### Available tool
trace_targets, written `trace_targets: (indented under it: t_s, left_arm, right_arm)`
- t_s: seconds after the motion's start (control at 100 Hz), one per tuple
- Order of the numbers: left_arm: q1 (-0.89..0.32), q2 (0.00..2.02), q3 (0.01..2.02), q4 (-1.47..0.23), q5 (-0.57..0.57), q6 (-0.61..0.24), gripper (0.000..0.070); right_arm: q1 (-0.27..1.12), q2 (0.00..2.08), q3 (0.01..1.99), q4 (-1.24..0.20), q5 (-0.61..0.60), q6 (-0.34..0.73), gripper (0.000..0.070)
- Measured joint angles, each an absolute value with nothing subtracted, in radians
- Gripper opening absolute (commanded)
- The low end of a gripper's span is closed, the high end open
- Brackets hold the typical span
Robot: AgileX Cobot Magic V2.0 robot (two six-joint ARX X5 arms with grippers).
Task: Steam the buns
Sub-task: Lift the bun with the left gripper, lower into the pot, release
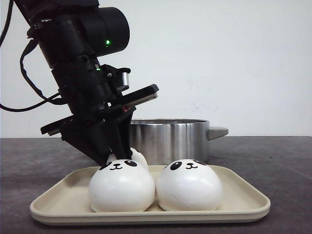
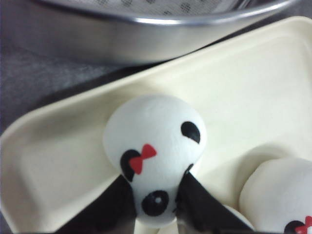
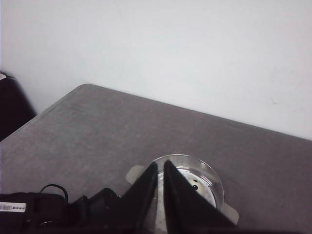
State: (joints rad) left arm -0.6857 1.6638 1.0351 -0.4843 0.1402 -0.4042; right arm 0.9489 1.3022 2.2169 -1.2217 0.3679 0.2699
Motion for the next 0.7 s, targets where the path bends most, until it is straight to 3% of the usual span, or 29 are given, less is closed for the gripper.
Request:
trace_targets:
  t_s: [0.14, 0.33, 0.47, 0.58, 0.7]
  left_arm:
    - [-0.706, 1.591, 1.035, -0.504, 0.165, -0.405, 0.0000]
    - [-0.769, 1.341, 1.035, -0.496, 0.172, -0.405, 0.0000]
    - [-0.774, 1.223, 1.035, -0.441, 0.110, -0.407, 0.0002]
    - [-0.749, 1.209, 1.081, -0.407, 0.031, -0.406, 0.0002]
    - [-0.677, 1.271, 1.187, -0.402, 0.025, -0.381, 0.0002]
  right_arm:
    - [0.949, 1.302, 2.217, -1.224, 0.368, 0.270, 0.0013]
    - [0.949, 1.303, 2.217, -1.224, 0.368, 0.270, 0.0013]
    - [0.949, 1.302, 2.217, -1.223, 0.368, 0.270, 0.0013]
    - [0.949, 1.303, 2.217, -1.223, 0.368, 0.270, 0.0013]
    - [0.949, 1.303, 2.217, -1.223, 0.368, 0.270, 0.0013]
